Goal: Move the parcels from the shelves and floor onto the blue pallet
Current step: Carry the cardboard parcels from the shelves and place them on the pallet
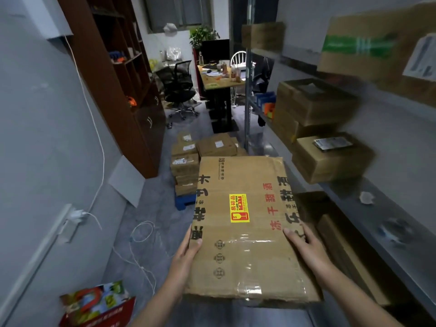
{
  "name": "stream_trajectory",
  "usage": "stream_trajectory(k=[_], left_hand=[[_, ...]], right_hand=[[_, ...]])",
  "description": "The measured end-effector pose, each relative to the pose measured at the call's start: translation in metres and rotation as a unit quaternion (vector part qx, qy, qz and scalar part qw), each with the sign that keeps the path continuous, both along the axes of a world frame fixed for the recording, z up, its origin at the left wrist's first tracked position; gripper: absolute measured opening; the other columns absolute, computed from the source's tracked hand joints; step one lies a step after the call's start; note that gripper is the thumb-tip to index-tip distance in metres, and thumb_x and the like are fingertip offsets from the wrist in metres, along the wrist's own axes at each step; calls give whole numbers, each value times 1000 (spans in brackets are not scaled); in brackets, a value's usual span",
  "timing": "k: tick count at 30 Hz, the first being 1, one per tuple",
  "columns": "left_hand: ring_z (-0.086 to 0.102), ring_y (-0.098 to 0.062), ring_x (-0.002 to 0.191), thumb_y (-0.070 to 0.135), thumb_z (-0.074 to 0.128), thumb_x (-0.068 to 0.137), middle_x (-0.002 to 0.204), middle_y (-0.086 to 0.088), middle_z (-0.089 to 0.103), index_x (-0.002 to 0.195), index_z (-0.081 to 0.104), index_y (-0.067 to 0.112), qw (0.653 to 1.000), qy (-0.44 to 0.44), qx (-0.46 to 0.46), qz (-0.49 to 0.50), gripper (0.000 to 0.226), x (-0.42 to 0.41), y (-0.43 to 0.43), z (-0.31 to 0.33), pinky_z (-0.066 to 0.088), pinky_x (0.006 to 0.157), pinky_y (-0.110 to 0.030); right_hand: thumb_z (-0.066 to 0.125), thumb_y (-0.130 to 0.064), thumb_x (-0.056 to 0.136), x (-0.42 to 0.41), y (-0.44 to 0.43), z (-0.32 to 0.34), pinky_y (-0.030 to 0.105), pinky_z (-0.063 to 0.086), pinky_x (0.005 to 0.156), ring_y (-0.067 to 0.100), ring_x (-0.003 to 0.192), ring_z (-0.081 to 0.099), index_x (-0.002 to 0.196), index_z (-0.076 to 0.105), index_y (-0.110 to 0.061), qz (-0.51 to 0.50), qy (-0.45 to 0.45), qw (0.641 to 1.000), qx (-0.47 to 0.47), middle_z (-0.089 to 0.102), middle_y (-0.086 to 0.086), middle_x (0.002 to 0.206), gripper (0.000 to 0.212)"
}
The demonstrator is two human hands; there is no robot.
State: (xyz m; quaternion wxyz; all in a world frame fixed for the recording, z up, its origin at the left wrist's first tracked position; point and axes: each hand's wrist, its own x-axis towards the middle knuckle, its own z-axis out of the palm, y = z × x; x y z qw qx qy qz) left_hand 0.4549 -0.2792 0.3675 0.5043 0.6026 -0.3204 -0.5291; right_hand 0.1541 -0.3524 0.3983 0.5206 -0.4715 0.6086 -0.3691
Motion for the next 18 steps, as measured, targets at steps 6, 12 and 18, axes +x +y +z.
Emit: stream_trajectory(k=[6, 12, 18], left_hand=[[67, -23, 110, 46, 62, 84, 127, 4, 67, 141, 43, 49, 1000, 1, -1, 26, 60, 12, -77, -12, 50, 98, -51], [70, -15, 105, 55, 64, 80, 120, 13, 69, 132, 45, 59, 999, 50, 14, 14, 56, 54, -186, -40, 58, 85, -41], [68, -11, 107, 61, 69, 75, 121, 18, 68, 129, 48, 62, 997, 74, 2, -15, 57, 105, -326, -38, 57, 77, -27]], right_hand=[[70, -43, 84, 18, -102, -15, 38, 49, 87, 11, 97, 61, 120, 53, -43, 37, 11, 999, 17, 64, -13, 105, 40], [71, -48, 81, 59, -221, -26, 42, 48, 89, 18, 96, 58, 133, 49, -38, 18, 30, 997, 62, 58, -13, 99, 58], [72, -47, 80, 105, -350, -15, 44, 47, 95, 19, 96, 61, 134, 52, -32, -18, 45, 997, 63, 63, -8, 103, 59]])
